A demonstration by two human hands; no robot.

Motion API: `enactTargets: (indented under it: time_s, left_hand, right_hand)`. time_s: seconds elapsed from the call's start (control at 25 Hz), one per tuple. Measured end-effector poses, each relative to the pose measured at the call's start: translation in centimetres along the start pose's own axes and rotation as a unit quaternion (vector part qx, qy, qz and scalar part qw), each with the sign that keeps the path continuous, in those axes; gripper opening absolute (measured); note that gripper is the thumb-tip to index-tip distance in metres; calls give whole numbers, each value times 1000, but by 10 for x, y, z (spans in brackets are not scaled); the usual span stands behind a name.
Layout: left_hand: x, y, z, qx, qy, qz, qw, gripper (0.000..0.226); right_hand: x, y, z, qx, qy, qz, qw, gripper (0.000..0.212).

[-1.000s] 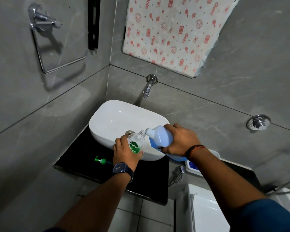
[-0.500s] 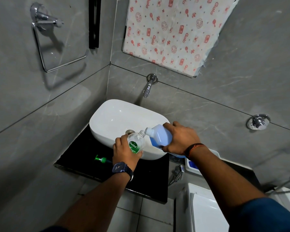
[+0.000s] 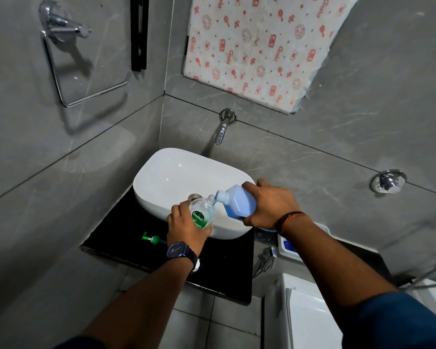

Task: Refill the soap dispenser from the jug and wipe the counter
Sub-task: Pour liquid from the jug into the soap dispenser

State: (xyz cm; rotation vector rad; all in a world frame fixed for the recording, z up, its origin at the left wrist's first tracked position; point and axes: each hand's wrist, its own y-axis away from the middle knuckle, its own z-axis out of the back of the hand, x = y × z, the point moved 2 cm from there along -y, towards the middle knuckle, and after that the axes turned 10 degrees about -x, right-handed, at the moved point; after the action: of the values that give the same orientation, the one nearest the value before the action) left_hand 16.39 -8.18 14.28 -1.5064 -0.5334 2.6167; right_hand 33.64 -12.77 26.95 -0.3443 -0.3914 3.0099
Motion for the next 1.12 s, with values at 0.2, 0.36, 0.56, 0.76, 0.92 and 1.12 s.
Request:
enactTargets:
  time_s: [0.2, 0.36, 0.56, 0.76, 0.92, 1.12]
  left_hand:
    - [-3, -5, -3, 5, 0, 6, 1000, 79]
    - [-2, -6, -5, 3, 5, 9, 1000, 80]
    - [-2, -4, -7, 4, 5, 10, 1000, 79]
    - [-1, -3, -7, 4, 7, 14, 1000, 77]
    - [0, -2, -6, -3, 8, 11, 1000, 77]
    - [2, -2, -4, -13, 8, 5, 1000, 78]
  right_hand:
    - [-2, -5, 0, -4, 3, 4, 1000, 70]
    - [-4, -7, 0, -9, 5, 10, 1000, 70]
    - [-5, -8, -1, -8, 5, 13, 1000, 70]
    - [-4, -6, 0, -9, 10, 14, 1000, 70]
    - [-3, -5, 0, -9, 9, 15, 1000, 71]
    - [0, -6, 1, -6, 7, 17, 1000, 73]
